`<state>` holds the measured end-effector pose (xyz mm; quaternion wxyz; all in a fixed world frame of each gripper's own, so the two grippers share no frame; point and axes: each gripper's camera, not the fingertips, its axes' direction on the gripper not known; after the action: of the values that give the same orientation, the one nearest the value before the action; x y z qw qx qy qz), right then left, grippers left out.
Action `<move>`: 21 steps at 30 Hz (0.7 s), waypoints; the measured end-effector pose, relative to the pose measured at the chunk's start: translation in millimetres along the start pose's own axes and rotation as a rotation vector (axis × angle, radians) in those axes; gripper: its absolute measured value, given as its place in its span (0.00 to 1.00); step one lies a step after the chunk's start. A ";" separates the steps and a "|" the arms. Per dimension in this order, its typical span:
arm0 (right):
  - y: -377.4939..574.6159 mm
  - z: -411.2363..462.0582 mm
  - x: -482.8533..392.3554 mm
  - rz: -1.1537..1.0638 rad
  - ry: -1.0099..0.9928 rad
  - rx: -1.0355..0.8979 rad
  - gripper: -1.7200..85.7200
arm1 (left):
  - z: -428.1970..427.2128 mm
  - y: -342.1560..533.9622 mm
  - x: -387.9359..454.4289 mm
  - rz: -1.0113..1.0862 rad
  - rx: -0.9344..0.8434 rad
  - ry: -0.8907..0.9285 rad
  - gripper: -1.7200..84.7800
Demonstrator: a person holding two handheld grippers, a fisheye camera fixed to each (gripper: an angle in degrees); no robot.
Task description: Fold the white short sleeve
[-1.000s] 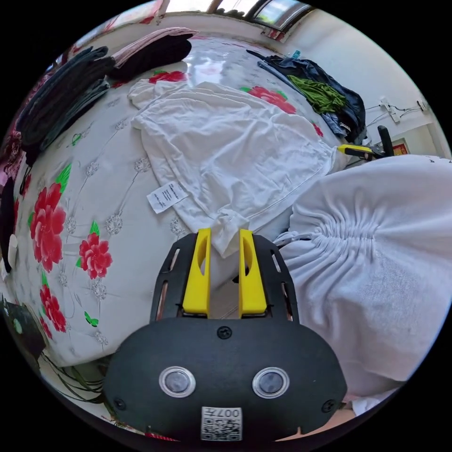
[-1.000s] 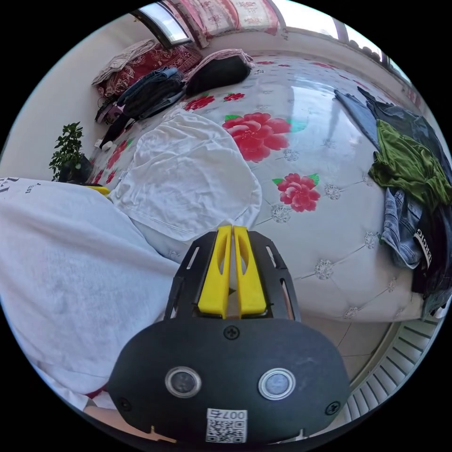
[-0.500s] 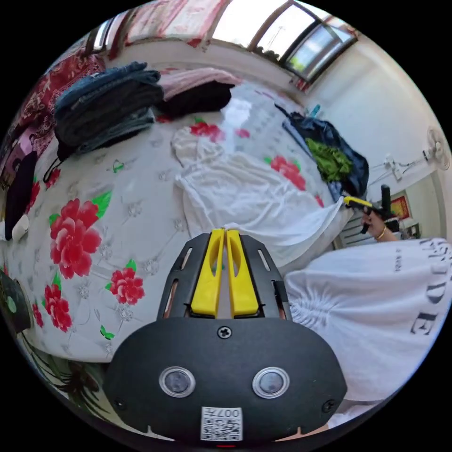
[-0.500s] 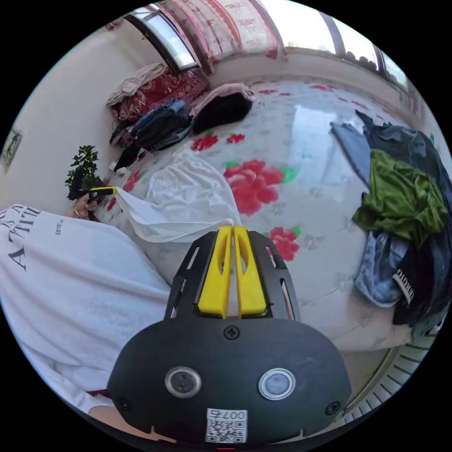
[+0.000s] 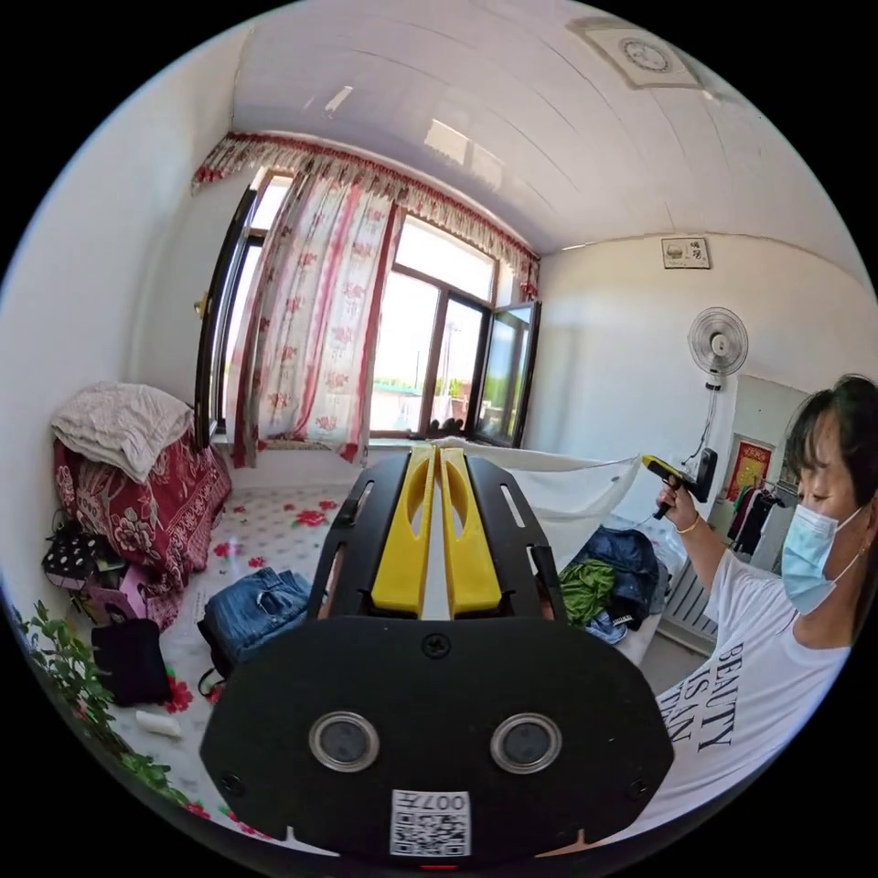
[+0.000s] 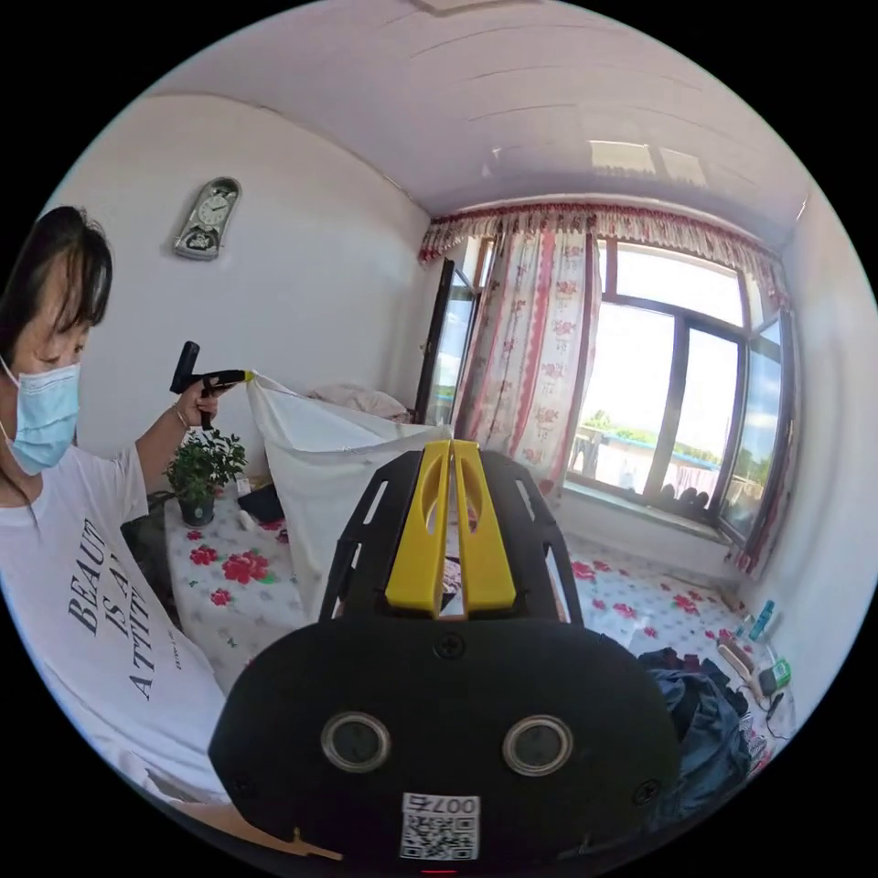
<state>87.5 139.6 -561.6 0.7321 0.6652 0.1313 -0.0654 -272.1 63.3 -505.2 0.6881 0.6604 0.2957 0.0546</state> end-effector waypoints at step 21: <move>159.9 128.0 102.1 0.457 -0.147 -0.514 0.02 | 159.4 134.1 -39.2 -0.251 -0.448 -0.177 0.01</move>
<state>242.0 37.8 -426.8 0.8788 0.4649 -0.0619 0.0880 -185.6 -78.3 -373.4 0.8416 0.4520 0.2947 -0.0250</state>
